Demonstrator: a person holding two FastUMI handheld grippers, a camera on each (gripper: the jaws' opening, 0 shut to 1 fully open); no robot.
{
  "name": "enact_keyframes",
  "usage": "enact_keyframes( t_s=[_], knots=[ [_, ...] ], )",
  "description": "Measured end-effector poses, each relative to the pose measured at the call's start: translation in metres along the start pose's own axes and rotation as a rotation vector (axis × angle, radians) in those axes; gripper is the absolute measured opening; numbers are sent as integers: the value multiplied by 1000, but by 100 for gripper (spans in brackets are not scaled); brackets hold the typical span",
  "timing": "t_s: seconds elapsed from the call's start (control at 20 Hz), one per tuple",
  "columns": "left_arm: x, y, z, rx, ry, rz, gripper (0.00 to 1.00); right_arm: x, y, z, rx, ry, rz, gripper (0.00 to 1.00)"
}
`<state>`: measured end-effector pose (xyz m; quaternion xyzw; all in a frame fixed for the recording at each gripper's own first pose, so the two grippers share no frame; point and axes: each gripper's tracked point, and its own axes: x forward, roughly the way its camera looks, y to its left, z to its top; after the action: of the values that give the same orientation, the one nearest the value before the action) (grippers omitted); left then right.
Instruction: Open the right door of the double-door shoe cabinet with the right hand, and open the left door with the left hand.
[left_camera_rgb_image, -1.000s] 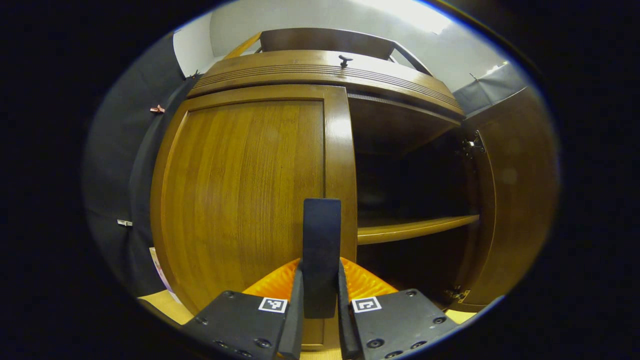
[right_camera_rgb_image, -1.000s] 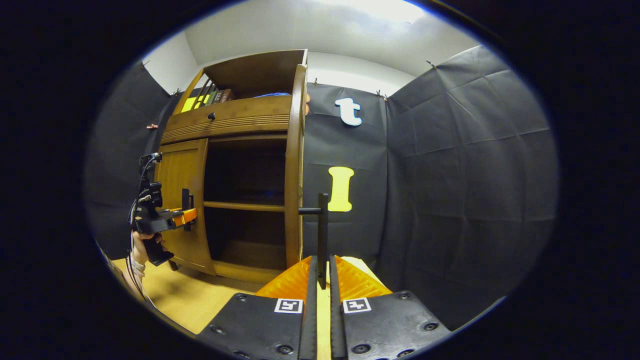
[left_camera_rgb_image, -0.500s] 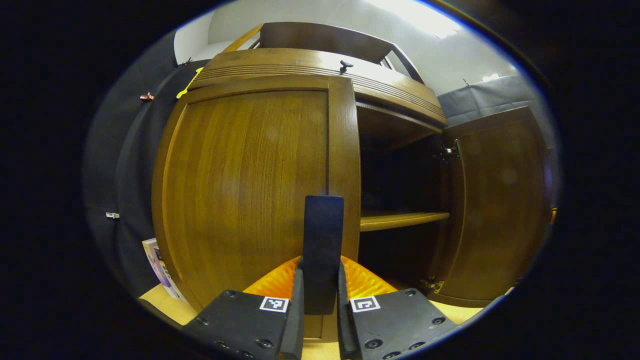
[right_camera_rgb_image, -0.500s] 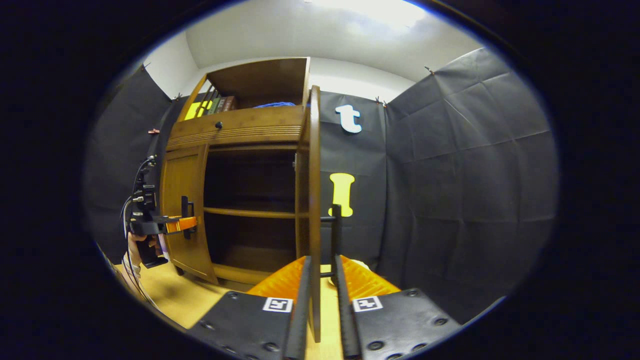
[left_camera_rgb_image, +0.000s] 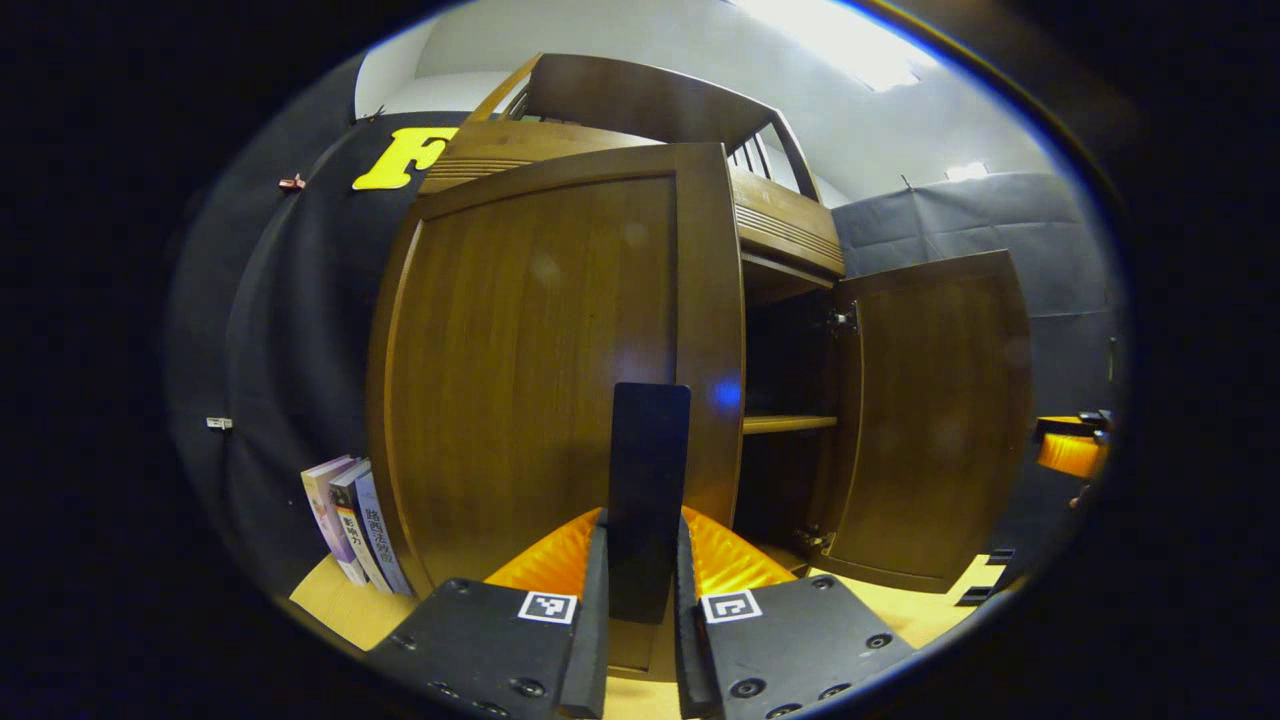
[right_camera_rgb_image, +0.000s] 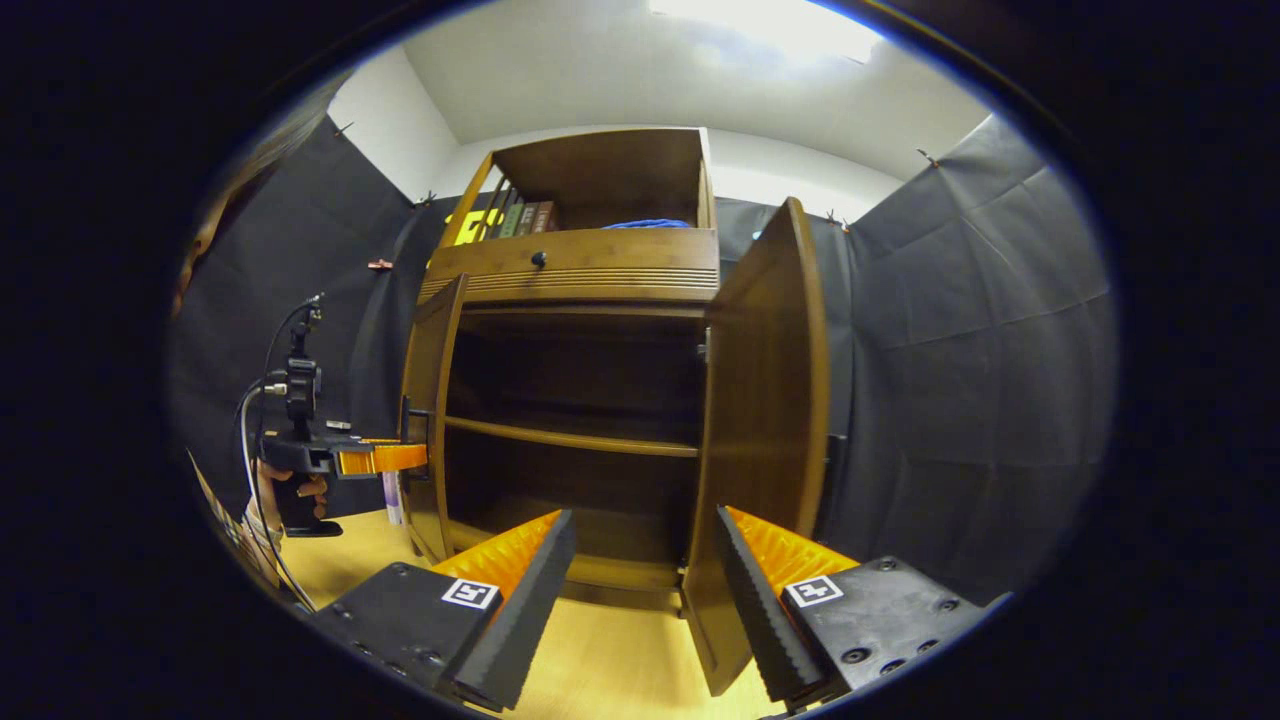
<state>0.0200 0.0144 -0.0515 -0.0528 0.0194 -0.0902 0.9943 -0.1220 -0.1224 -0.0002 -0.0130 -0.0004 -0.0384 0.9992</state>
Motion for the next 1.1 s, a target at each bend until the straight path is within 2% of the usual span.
enact_keyframes(
  t_s=[0.05, 0.1, 0.2, 0.35, 0.55, 0.85, 1.0, 1.1],
  knots=[
    [-9, 4, 1, -1, 1, -4, 32, 3, 11, -2, 6, 5, 22, 89],
    [-17, 8, 0, -1, -2, -7, 31, 8, 19, -5, 10, 11, 39, 96],
    [-37, 15, 1, 2, -1, -3, 31, 15, 35, -11, 27, 17, 73, 99],
    [-63, 32, 4, 18, 0, 26, 31, 25, 59, -16, 90, 21, 138, 97],
    [-83, 48, 5, 33, -6, 68, 32, 40, 78, -17, 130, 12, 178, 97],
    [-115, 81, 9, 58, -32, 167, 26, 52, 112, -15, 108, 4, 254, 100],
    [-130, 105, 8, 77, -32, 251, 22, 57, 123, -15, 107, 0, 281, 96],
    [-138, 121, 4, 86, -19, 310, 18, 59, 124, -17, 97, -1, 283, 98]
  ],
)
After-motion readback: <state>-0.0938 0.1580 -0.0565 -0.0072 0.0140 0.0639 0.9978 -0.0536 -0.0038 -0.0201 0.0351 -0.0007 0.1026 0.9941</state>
